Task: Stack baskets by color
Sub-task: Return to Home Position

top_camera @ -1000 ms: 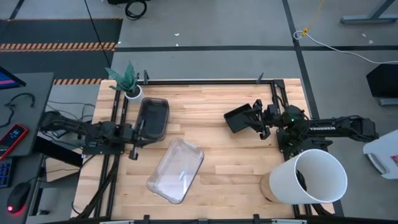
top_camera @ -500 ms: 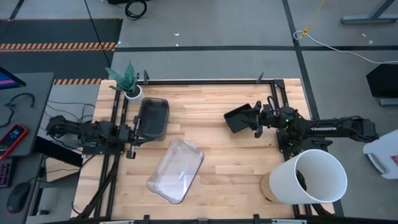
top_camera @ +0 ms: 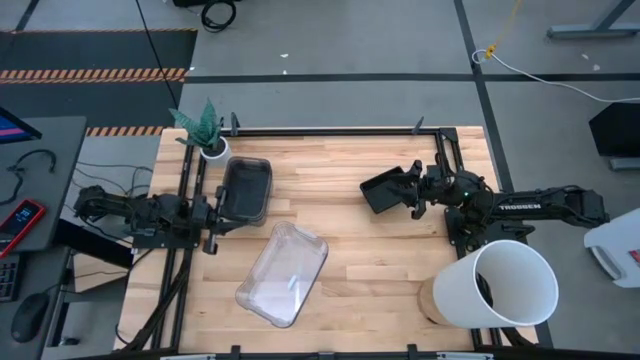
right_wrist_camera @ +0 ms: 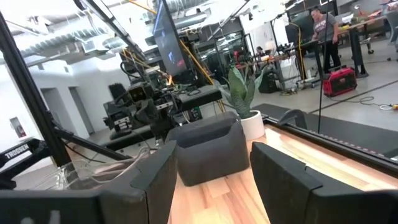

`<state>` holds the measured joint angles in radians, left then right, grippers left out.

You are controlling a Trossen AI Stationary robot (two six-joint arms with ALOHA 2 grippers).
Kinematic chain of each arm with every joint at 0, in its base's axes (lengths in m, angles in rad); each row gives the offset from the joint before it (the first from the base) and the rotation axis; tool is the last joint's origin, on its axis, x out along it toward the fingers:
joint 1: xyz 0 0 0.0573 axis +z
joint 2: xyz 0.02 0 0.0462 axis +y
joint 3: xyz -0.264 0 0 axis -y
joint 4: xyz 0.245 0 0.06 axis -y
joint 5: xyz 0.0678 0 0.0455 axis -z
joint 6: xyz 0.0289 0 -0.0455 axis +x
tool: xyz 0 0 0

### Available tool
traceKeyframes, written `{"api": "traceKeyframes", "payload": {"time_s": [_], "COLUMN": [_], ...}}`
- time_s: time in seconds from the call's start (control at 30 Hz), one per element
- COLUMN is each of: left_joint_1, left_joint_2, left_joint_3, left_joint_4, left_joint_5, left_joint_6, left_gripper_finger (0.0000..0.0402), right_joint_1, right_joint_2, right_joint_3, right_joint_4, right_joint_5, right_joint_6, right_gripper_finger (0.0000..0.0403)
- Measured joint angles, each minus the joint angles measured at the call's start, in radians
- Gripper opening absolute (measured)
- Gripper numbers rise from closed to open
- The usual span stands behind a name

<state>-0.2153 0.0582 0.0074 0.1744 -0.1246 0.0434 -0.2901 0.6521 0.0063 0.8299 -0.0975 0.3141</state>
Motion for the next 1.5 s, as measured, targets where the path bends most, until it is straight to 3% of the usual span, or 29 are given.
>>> {"api": "traceKeyframes", "payload": {"time_s": [0.13, 1.5], "left_joint_1": [0.0, 0.0], "left_joint_2": [0.0, 0.0], "left_joint_3": [0.0, -0.001], "left_joint_4": [0.004, 0.003], "left_joint_5": [-0.003, -0.002], "left_joint_6": [-0.064, -0.058], "left_gripper_finger": [0.0031, 0.0026], "right_joint_1": [0.0, 0.0], "right_joint_2": [0.0, 0.0], "right_joint_3": [0.0, 0.0], "right_joint_4": [0.0, 0.0], "right_joint_5": [0.0, 0.0], "right_joint_6": [-0.001, -0.002], "right_gripper_finger": [0.0208, 0.0209]}}
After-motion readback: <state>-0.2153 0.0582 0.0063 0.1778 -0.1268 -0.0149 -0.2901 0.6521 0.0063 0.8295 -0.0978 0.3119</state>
